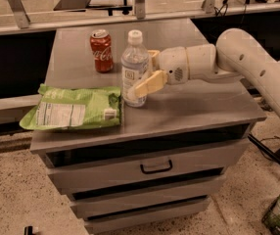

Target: Move blue plastic bottle near green rice chip bag

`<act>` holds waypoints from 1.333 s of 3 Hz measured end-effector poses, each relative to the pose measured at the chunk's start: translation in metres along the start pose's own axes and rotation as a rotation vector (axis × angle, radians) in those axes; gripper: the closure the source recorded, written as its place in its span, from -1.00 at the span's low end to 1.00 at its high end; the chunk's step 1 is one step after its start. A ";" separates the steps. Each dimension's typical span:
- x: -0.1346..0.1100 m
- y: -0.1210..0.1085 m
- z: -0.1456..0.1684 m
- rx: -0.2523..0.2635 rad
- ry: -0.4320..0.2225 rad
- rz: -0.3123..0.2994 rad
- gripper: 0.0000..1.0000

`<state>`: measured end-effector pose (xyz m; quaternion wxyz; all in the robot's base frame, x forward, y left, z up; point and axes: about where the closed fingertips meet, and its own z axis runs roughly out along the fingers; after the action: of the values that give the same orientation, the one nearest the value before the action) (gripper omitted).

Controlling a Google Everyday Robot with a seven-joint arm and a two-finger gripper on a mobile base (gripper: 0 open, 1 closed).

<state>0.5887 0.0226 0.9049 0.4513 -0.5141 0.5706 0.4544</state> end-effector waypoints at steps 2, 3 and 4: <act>-0.007 0.001 -0.033 0.083 0.014 -0.026 -1.00; -0.015 0.007 -0.067 0.161 -0.001 -0.046 -1.00; -0.023 0.014 -0.106 0.238 -0.016 -0.061 -1.00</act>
Offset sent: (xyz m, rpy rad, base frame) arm -0.0039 -0.0737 0.0301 -0.0720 -0.0903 -0.1660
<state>0.5713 -0.0770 0.9473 0.5276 -0.4702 0.6008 0.3735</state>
